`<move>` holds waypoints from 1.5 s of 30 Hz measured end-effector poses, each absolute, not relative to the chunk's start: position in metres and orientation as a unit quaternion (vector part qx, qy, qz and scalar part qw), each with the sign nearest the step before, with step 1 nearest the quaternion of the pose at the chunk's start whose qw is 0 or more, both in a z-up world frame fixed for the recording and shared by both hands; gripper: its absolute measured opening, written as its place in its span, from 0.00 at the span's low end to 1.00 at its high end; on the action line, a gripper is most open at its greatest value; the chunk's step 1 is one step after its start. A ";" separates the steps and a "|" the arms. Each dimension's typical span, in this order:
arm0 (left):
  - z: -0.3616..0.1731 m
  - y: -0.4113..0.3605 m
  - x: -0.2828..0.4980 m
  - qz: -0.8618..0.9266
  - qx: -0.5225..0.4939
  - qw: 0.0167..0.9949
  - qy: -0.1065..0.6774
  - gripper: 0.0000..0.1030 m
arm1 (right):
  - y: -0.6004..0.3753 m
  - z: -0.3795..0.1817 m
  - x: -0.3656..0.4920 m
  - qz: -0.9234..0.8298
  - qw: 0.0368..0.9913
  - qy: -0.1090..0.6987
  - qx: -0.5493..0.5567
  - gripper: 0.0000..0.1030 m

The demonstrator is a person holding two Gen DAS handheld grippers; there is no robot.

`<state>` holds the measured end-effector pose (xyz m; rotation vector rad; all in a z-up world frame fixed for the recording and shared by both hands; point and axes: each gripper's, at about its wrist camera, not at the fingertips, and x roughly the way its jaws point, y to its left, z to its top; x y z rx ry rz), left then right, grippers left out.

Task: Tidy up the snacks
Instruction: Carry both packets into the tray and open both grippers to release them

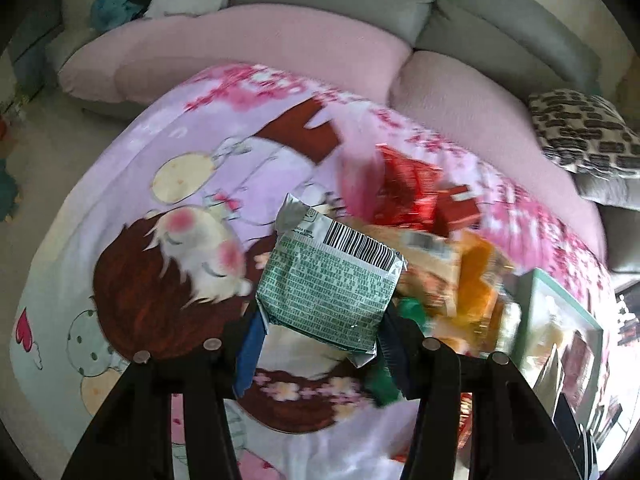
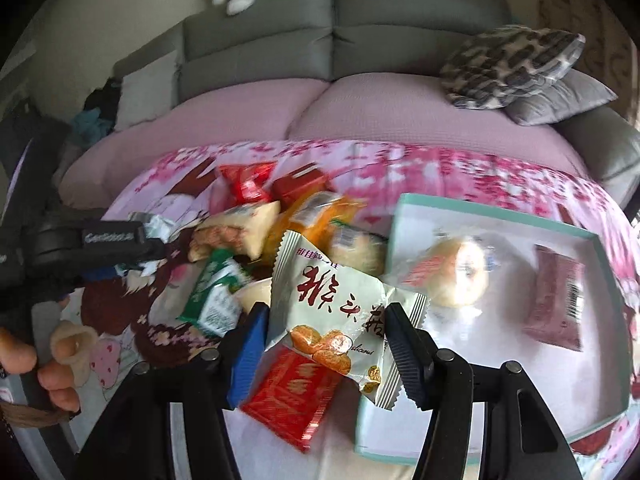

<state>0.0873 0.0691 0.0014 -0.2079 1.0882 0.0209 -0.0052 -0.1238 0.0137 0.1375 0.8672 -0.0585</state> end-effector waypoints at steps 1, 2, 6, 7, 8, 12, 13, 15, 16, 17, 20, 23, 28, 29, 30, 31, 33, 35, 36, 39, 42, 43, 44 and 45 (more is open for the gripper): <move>0.004 0.062 0.088 0.001 -0.094 0.854 0.513 0.53 | -0.134 0.015 -0.008 -0.040 0.904 0.419 0.074 0.60; 0.006 0.055 0.088 -0.007 -0.088 0.857 0.508 0.53 | -0.143 0.017 -0.010 -0.049 0.904 0.417 0.079 0.60; 0.017 0.015 0.082 -0.060 -0.062 0.867 0.491 0.53 | -0.186 0.023 -0.019 -0.095 0.901 0.409 0.111 0.60; 0.019 0.004 0.079 -0.075 -0.053 0.868 0.487 0.53 | -0.195 0.024 -0.022 -0.104 0.900 0.406 0.119 0.60; 0.021 -0.010 0.077 -0.093 -0.044 0.869 0.484 0.53 | -0.207 0.026 -0.024 -0.116 0.898 0.404 0.128 0.60; 0.027 -0.058 0.068 -0.151 -0.018 0.867 0.475 0.53 | -0.250 0.028 -0.037 -0.170 0.890 0.394 0.153 0.60; 0.028 -0.066 0.066 -0.159 -0.014 0.867 0.473 0.53 | -0.261 0.028 -0.042 -0.182 0.888 0.391 0.162 0.60; 0.030 -0.088 0.062 -0.183 0.002 0.865 0.467 0.53 | -0.281 0.029 -0.048 -0.199 0.884 0.384 0.177 0.60; 0.031 -0.097 0.060 -0.190 0.009 0.865 0.464 0.53 | -0.292 0.029 -0.052 -0.212 0.881 0.380 0.184 0.60; 0.031 -0.105 0.059 -0.197 0.016 0.865 0.462 0.53 | -0.299 0.029 -0.055 -0.221 0.879 0.378 0.186 0.60; 0.030 -0.128 0.056 -0.218 0.032 0.861 0.457 0.53 | -0.322 0.027 -0.061 -0.250 0.872 0.373 0.194 0.60; 0.025 -0.151 0.055 -0.235 0.050 0.856 0.457 0.53 | -0.340 0.020 -0.063 -0.269 0.864 0.372 0.206 0.60; 0.016 -0.192 0.050 -0.262 0.082 0.846 0.457 0.53 | -0.358 0.006 -0.066 -0.286 0.852 0.381 0.215 0.60; 0.015 -0.197 0.050 -0.265 0.085 0.845 0.457 0.54 | -0.361 0.003 -0.065 -0.288 0.851 0.383 0.215 0.60; 0.014 -0.202 0.051 -0.267 0.086 0.844 0.457 0.54 | -0.363 0.001 -0.065 -0.290 0.849 0.385 0.216 0.60; 0.013 -0.208 0.052 -0.271 0.088 0.842 0.458 0.54 | -0.367 -0.002 -0.065 -0.292 0.847 0.387 0.219 0.60; 0.010 -0.217 0.053 -0.276 0.090 0.840 0.459 0.54 | -0.371 -0.007 -0.065 -0.295 0.842 0.391 0.225 0.60; 0.006 -0.224 0.054 -0.277 0.095 0.838 0.460 0.54 | -0.374 -0.010 -0.065 -0.295 0.841 0.394 0.225 0.60; 0.003 -0.228 0.054 -0.277 0.097 0.837 0.462 0.54 | -0.374 -0.010 -0.065 -0.293 0.842 0.394 0.225 0.60; -0.004 -0.238 0.051 -0.284 0.103 0.830 0.468 0.54 | -0.373 -0.010 -0.063 -0.294 0.843 0.394 0.218 0.60; -0.007 -0.247 0.047 -0.290 0.114 0.827 0.467 0.55 | -0.373 -0.010 -0.062 -0.293 0.843 0.396 0.217 0.60; -0.008 -0.248 0.046 -0.290 0.114 0.827 0.468 0.55 | -0.373 -0.010 -0.062 -0.292 0.843 0.397 0.215 0.61; -0.008 -0.249 0.045 -0.290 0.114 0.826 0.469 0.55 | -0.373 -0.010 -0.062 -0.292 0.843 0.398 0.213 0.61; -0.008 -0.250 0.045 -0.289 0.113 0.826 0.471 0.55 | -0.372 -0.009 -0.062 -0.292 0.843 0.398 0.213 0.61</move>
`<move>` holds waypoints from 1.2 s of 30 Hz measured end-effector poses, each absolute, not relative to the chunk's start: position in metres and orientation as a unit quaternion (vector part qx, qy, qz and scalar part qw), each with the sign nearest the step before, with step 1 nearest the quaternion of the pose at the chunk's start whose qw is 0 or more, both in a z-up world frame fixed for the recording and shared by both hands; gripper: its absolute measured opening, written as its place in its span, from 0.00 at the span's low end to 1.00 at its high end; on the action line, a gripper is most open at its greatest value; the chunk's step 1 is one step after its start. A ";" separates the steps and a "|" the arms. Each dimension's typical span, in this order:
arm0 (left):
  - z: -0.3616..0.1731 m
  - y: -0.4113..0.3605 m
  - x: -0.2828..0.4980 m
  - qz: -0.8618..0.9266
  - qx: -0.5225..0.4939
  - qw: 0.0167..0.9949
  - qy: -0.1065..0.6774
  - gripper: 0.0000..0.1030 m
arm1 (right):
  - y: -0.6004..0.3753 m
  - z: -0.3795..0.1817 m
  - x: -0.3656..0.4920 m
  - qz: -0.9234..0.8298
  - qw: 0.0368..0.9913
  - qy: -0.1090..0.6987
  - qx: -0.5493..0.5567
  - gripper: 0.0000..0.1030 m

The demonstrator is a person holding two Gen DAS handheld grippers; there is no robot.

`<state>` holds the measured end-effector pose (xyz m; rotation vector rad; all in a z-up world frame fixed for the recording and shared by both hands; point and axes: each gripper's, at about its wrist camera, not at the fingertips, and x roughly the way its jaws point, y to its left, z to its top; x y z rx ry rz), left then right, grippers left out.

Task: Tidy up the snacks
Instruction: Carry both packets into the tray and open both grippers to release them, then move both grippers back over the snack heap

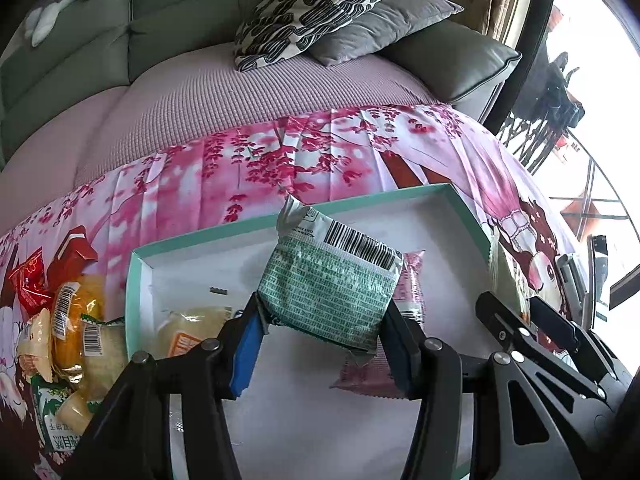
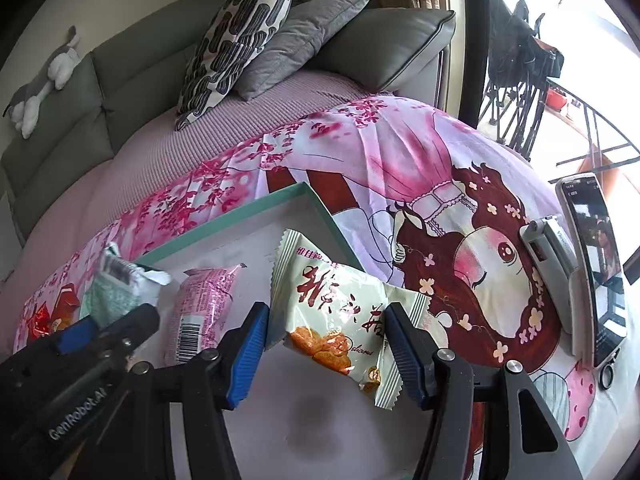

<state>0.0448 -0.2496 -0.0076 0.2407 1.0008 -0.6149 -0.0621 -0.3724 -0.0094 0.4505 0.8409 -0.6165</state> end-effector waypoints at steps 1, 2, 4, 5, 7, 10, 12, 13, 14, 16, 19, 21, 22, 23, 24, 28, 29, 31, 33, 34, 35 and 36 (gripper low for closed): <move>-0.008 -0.250 0.045 -0.289 0.114 0.825 0.472 0.55 | -0.373 -0.009 -0.062 -0.291 0.843 0.398 0.216 0.61; -0.007 -0.250 0.044 -0.287 0.116 0.825 0.473 0.55 | -0.373 -0.009 -0.062 -0.290 0.843 0.398 0.218 0.61; -0.006 -0.249 0.044 -0.282 0.117 0.826 0.474 0.56 | -0.374 -0.009 -0.063 -0.289 0.842 0.398 0.220 0.61; -0.004 -0.247 0.045 -0.279 0.115 0.827 0.474 0.56 | -0.374 -0.009 -0.063 -0.289 0.842 0.398 0.221 0.61; 0.000 -0.245 0.045 -0.278 0.112 0.828 0.474 0.56 | -0.374 -0.009 -0.064 -0.288 0.843 0.397 0.222 0.61; 0.008 -0.239 0.045 -0.277 0.104 0.830 0.473 0.57 | -0.373 -0.008 -0.063 -0.284 0.844 0.398 0.223 0.61; 0.014 -0.235 0.046 -0.268 0.100 0.831 0.477 0.62 | -0.371 -0.008 -0.062 -0.282 0.844 0.399 0.221 0.62; 0.016 -0.232 0.046 -0.261 0.100 0.832 0.479 0.63 | -0.369 -0.007 -0.062 -0.280 0.845 0.399 0.219 0.62; 0.017 -0.230 0.046 -0.255 0.100 0.833 0.480 0.63 | -0.368 -0.007 -0.062 -0.279 0.846 0.399 0.219 0.62; 0.021 -0.224 0.047 -0.237 0.099 0.837 0.483 0.63 | -0.366 -0.005 -0.062 -0.276 0.847 0.400 0.216 0.63; 0.026 -0.213 0.048 -0.222 0.094 0.842 0.483 0.69 | -0.362 -0.004 -0.062 -0.274 0.849 0.400 0.209 0.66; 0.029 -0.207 0.049 -0.214 0.093 0.845 0.482 0.70 | -0.358 -0.002 -0.063 -0.276 0.852 0.396 0.204 0.72; 0.029 -0.202 0.049 -0.209 0.092 0.846 0.482 0.71 | -0.355 -0.002 -0.063 -0.274 0.853 0.397 0.201 0.76; 0.030 -0.199 0.050 -0.204 0.090 0.847 0.482 0.71 | -0.354 -0.001 -0.063 -0.273 0.854 0.397 0.197 0.76; 0.030 -0.195 0.050 -0.200 0.088 0.848 0.483 0.71 | -0.352 -0.001 -0.063 -0.272 0.854 0.398 0.194 0.76; 0.029 -0.169 0.052 -0.172 0.076 0.856 0.482 0.75 | -0.345 0.000 -0.066 -0.270 0.857 0.398 0.185 0.77; 0.029 -0.162 0.052 -0.165 0.075 0.858 0.480 0.79 | -0.343 0.000 -0.067 -0.269 0.858 0.398 0.184 0.77; 0.028 -0.146 0.051 -0.152 0.069 0.864 0.475 0.83 | -0.338 0.001 -0.069 -0.267 0.859 0.396 0.184 0.88; 0.027 -0.131 0.053 -0.138 0.065 0.867 0.475 0.83 | -0.332 0.002 -0.070 -0.264 0.862 0.393 0.182 0.92; 0.027 -0.125 0.054 -0.133 0.061 0.868 0.474 0.83 | -0.329 0.003 -0.070 -0.264 0.863 0.392 0.181 0.92; 0.027 -0.116 0.055 -0.125 0.056 0.870 0.473 0.83 | -0.326 0.004 -0.071 -0.264 0.863 0.391 0.180 0.92; 0.026 -0.109 0.056 -0.117 0.051 0.872 0.473 0.83 | -0.323 0.004 -0.071 -0.264 0.864 0.390 0.178 0.92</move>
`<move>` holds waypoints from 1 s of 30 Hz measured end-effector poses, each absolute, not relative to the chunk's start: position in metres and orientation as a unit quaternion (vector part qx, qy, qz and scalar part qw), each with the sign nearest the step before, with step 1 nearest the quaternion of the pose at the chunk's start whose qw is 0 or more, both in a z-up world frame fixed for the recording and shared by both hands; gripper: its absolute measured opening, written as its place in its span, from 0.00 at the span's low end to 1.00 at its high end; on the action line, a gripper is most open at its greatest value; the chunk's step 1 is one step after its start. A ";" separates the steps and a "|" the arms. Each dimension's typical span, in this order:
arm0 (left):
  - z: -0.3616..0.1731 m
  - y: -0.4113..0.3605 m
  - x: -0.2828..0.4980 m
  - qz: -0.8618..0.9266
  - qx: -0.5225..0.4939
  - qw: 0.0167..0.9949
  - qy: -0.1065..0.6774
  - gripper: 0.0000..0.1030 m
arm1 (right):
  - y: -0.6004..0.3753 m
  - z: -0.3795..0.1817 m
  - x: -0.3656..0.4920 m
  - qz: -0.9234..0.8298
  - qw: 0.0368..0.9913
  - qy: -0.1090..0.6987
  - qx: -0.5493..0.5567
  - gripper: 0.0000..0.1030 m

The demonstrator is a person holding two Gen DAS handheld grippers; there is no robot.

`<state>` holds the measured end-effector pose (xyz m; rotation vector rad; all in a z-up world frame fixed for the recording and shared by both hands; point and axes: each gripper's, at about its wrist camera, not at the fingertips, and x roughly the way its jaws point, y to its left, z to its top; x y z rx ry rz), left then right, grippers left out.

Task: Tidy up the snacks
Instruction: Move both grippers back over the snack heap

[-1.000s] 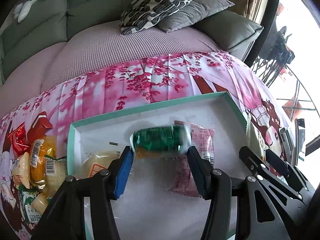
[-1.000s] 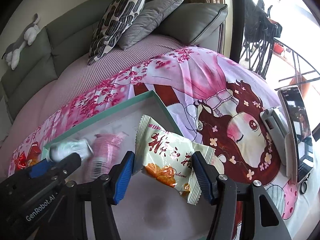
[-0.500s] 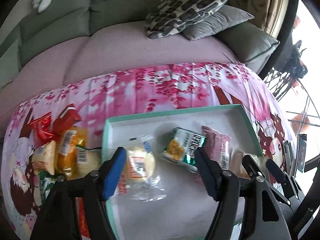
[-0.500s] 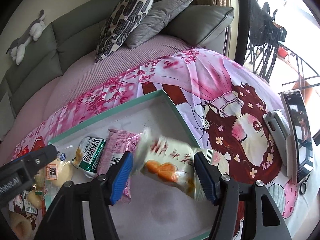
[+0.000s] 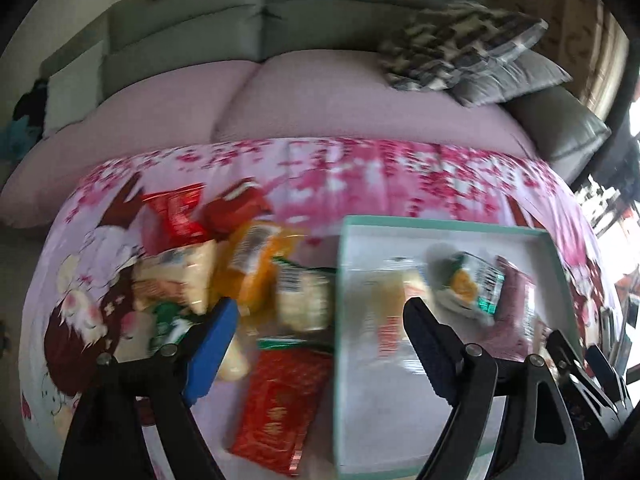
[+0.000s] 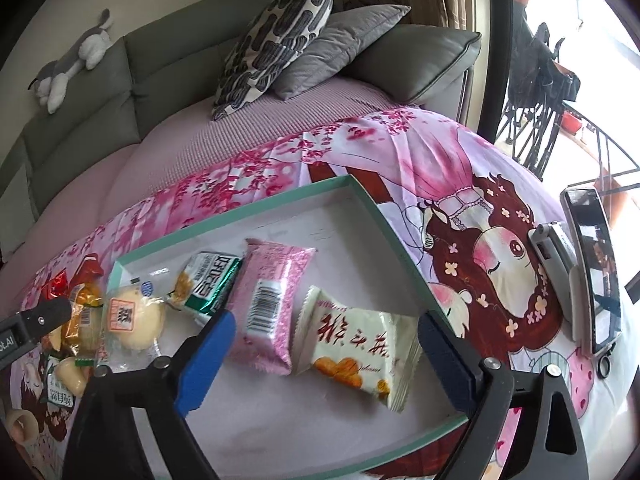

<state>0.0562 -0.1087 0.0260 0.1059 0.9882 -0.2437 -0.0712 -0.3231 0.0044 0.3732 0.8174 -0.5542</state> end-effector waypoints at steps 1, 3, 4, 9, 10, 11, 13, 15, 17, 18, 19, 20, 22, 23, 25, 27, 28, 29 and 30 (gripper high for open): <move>0.024 -0.097 0.057 -0.104 0.044 0.873 0.474 0.83 | -0.319 0.005 -0.072 -0.264 0.864 0.390 0.176 0.92; 0.020 -0.084 0.059 -0.091 0.035 0.872 0.479 0.83 | -0.313 0.005 -0.072 -0.265 0.865 0.391 0.170 0.94; 0.017 -0.073 0.059 -0.081 0.029 0.871 0.484 0.83 | -0.310 0.005 -0.071 -0.266 0.865 0.391 0.167 0.94; 0.009 -0.038 0.059 -0.043 0.008 0.871 0.489 0.91 | -0.291 0.011 -0.071 -0.261 0.875 0.377 0.154 1.00; 0.008 -0.030 0.058 -0.033 0.005 0.872 0.489 0.91 | -0.285 0.012 -0.071 -0.257 0.878 0.374 0.149 1.00; 0.007 -0.025 0.057 -0.028 0.004 0.872 0.489 0.91 | -0.281 0.013 -0.070 -0.254 0.880 0.374 0.145 1.00; 0.005 -0.014 0.055 -0.013 0.003 0.873 0.487 0.91 | -0.271 0.013 -0.069 -0.247 0.884 0.374 0.135 1.00; 0.004 -0.006 0.053 0.000 0.007 0.876 0.483 0.91 | -0.260 0.014 -0.068 -0.238 0.888 0.372 0.129 1.00; 0.003 0.002 0.051 0.009 0.006 0.876 0.482 0.92 | -0.251 0.014 -0.068 -0.229 0.891 0.370 0.129 1.00; 0.003 0.006 0.050 0.010 0.002 0.876 0.482 0.92 | -0.247 0.014 -0.068 -0.223 0.893 0.369 0.129 1.00; 0.003 0.009 0.049 0.011 -0.002 0.877 0.480 0.92 | -0.240 0.013 -0.067 -0.215 0.895 0.367 0.130 1.00; 0.004 0.014 0.048 0.013 -0.004 0.880 0.475 0.92 | -0.235 0.013 -0.066 -0.210 0.897 0.366 0.131 1.00; 0.005 0.018 0.046 0.018 -0.002 0.884 0.467 0.92 | -0.224 0.012 -0.066 -0.195 0.902 0.362 0.134 1.00; 0.006 0.020 0.045 0.020 0.000 0.886 0.463 0.92 | -0.219 0.011 -0.065 -0.187 0.903 0.362 0.137 1.00; 0.006 0.023 0.043 0.023 0.002 0.891 0.454 0.92 | -0.210 0.008 -0.062 -0.168 0.904 0.366 0.144 1.00; 0.006 0.026 0.041 0.028 0.010 0.896 0.443 0.92 | -0.203 0.006 -0.059 -0.158 0.904 0.371 0.141 1.00; 0.007 0.028 0.039 0.029 0.013 0.899 0.436 0.92 | -0.199 0.004 -0.058 -0.155 0.903 0.376 0.138 1.00; 0.007 0.030 0.038 0.028 0.012 0.901 0.432 0.92 | -0.198 0.002 -0.056 -0.151 0.902 0.381 0.138 1.00; 0.007 0.032 0.038 0.026 0.009 0.902 0.430 0.92 | -0.196 0.001 -0.056 -0.147 0.901 0.384 0.141 1.00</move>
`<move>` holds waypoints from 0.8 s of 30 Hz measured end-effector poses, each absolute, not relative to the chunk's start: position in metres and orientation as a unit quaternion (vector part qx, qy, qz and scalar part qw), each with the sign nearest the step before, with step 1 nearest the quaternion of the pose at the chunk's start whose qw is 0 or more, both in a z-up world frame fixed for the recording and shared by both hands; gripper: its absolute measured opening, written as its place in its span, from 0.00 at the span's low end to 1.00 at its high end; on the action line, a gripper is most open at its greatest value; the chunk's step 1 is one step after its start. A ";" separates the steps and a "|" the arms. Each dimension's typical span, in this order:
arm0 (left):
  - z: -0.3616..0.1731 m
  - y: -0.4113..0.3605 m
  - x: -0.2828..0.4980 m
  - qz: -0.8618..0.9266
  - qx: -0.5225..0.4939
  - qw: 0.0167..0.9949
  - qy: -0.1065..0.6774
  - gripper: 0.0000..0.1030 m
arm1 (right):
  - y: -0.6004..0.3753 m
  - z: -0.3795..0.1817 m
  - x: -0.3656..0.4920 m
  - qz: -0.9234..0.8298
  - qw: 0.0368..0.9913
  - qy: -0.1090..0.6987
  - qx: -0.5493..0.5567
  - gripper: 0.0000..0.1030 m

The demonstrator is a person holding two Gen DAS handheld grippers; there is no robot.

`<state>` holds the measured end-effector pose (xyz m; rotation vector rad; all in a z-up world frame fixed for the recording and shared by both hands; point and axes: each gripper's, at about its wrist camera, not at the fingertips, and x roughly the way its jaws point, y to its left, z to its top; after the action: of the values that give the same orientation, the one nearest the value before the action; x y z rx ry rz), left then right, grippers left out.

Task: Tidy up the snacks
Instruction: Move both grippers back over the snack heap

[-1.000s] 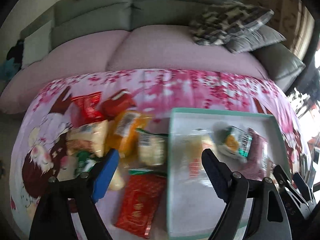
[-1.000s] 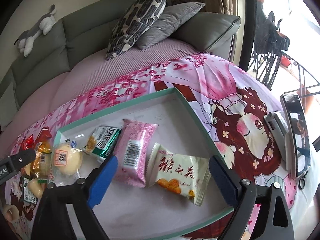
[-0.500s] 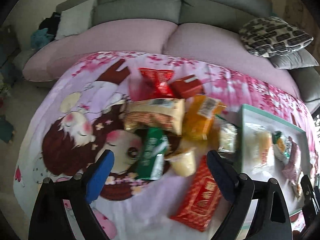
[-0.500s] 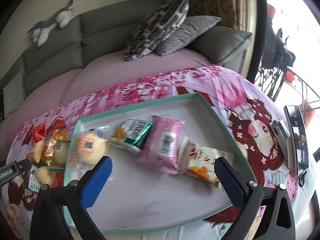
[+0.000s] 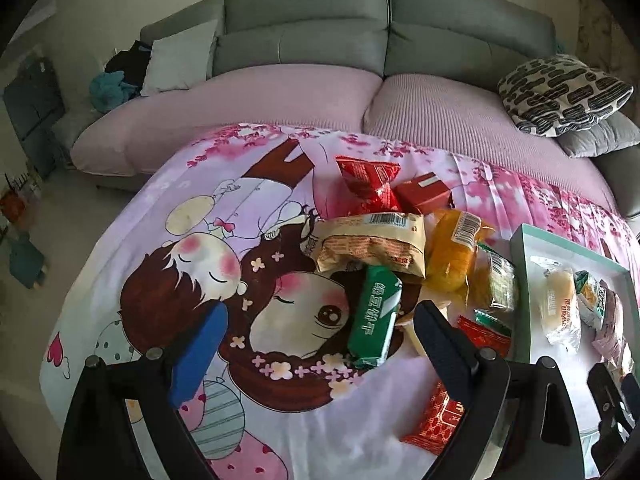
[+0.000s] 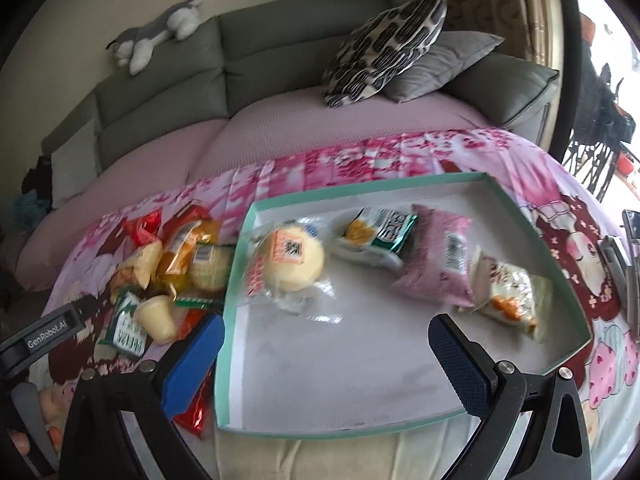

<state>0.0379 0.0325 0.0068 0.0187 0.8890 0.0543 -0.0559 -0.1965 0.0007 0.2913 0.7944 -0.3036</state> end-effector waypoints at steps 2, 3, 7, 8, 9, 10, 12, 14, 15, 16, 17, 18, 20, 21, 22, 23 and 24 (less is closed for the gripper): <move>0.005 0.039 0.038 0.025 0.000 0.902 0.430 0.92 | -0.196 -0.003 -0.054 -0.140 0.898 0.390 0.150 1.00; 0.004 0.041 0.039 0.025 -0.003 0.901 0.434 0.92 | -0.196 -0.004 -0.053 -0.138 0.896 0.393 0.153 1.00; 0.000 0.050 0.041 0.014 -0.022 0.891 0.454 0.92 | -0.194 -0.008 -0.049 -0.124 0.895 0.396 0.162 1.00; 0.000 0.050 0.041 0.010 -0.024 0.891 0.454 0.92 | -0.193 -0.006 -0.049 -0.120 0.897 0.394 0.162 1.00; 0.001 0.050 0.040 0.007 -0.023 0.891 0.453 0.92 | -0.190 -0.005 -0.047 -0.114 0.899 0.392 0.160 1.00; 0.002 0.049 0.039 0.007 -0.018 0.894 0.448 0.92 | -0.187 -0.003 -0.046 -0.109 0.902 0.388 0.156 1.00; 0.004 0.049 0.039 0.010 -0.011 0.896 0.443 0.92 | -0.176 0.001 -0.043 -0.095 0.910 0.378 0.142 1.00; 0.005 0.052 0.040 0.016 -0.013 0.895 0.445 0.92 | -0.162 0.003 -0.038 -0.082 0.915 0.374 0.129 1.00; 0.005 0.054 0.040 0.019 -0.016 0.893 0.449 0.92 | -0.156 0.003 -0.035 -0.071 0.915 0.376 0.127 1.00; 0.004 0.057 0.041 0.023 -0.021 0.891 0.453 0.92 | -0.149 0.003 -0.032 -0.060 0.914 0.380 0.126 1.00; 0.003 0.061 0.042 0.026 -0.028 0.888 0.458 0.92 | -0.142 0.002 -0.029 -0.055 0.913 0.384 0.123 1.00; 0.002 0.065 0.043 0.029 -0.035 0.886 0.461 0.92 | -0.134 0.001 -0.026 -0.051 0.914 0.386 0.117 1.00; 0.001 0.072 0.045 0.037 -0.042 0.883 0.466 0.92 | -0.120 0.000 -0.021 -0.044 0.914 0.391 0.100 1.00; -0.001 0.077 0.047 0.041 -0.048 0.880 0.470 0.92 | -0.115 -0.001 -0.020 -0.039 0.913 0.395 0.096 1.00; -0.002 0.081 0.048 0.043 -0.053 0.879 0.472 0.92 | -0.110 -0.001 -0.018 -0.033 0.912 0.398 0.092 0.99; -0.003 0.086 0.049 0.046 -0.062 0.876 0.476 0.92 | -0.104 -0.002 -0.016 -0.028 0.912 0.400 0.088 0.98; -0.005 0.091 0.051 0.050 -0.071 0.872 0.481 0.92 | -0.101 -0.004 -0.015 -0.026 0.911 0.403 0.083 0.93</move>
<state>0.0505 0.0910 -0.0051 -0.1477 1.0054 0.1043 -0.0152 -0.1010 -0.0035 0.1712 0.8317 -0.0537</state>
